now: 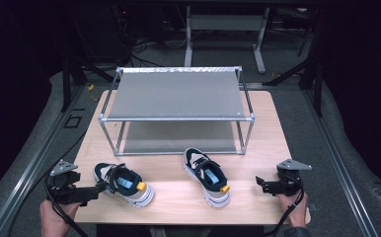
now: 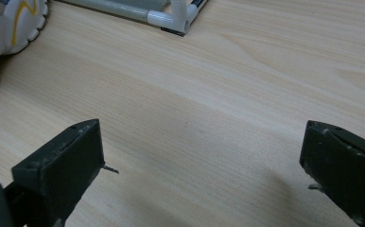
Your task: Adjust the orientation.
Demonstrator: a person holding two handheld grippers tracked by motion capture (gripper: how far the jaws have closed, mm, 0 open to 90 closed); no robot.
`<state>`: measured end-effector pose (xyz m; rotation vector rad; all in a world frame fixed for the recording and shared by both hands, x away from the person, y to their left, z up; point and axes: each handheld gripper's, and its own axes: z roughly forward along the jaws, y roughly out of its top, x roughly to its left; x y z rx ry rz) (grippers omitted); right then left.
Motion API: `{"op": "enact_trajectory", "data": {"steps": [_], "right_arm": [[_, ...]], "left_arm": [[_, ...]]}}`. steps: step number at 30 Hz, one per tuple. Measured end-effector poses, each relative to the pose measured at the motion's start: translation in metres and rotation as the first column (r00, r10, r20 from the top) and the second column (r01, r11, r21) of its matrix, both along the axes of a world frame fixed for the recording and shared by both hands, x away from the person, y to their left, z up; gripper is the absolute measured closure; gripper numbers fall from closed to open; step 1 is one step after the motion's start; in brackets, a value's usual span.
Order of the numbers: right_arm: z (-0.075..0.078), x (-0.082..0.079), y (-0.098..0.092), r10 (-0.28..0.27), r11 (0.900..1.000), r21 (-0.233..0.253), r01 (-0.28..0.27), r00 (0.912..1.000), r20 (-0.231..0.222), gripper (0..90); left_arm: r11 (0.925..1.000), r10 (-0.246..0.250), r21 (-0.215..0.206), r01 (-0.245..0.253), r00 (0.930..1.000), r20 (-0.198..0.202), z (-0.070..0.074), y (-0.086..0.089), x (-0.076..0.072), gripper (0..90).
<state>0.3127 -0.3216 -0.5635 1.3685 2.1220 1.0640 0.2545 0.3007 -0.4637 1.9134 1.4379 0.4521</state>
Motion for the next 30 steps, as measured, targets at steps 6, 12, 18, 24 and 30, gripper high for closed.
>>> {"op": "enact_trajectory", "data": {"steps": [6, 12, 18, 24, 30], "right_arm": [[0.000, 0.000, 0.000, -0.006, 1.000, -0.001, 0.006, 1.0000, -0.001, 0.0], [0.000, 0.000, 0.000, -0.004, 1.000, -0.004, 0.004, 1.0000, 0.001, 0.0], [0.000, 0.000, 0.001, -0.009, 1.000, -0.009, 0.009, 1.0000, 0.002, 0.5], [0.000, 0.000, 0.001, -0.001, 1.000, -0.013, 0.001, 1.0000, -0.003, 0.8], [0.000, 0.000, 0.001, -0.001, 1.000, -0.022, 0.001, 1.0000, -0.007, 1.1]], "left_arm": [[0.9997, -0.023, 0.004, 0.023, 0.9997, -0.005, 0.006, -0.008, 0.008, 0.0], [0.9988, -0.048, -0.009, 0.048, 0.9987, -0.013, 0.013, -0.014, 0.016, 0.0], [0.9978, -0.064, -0.020, 0.063, 0.9974, -0.033, 0.014, -0.022, 0.027, 8.2], [0.9959, -0.090, -0.012, 0.089, 0.9907, -0.102, -0.002, -0.032, 0.043, 25.5], [0.9963, -0.085, -0.004, 0.086, 0.9821, -0.168, -0.019, -0.040, 0.054, 41.0]]}}
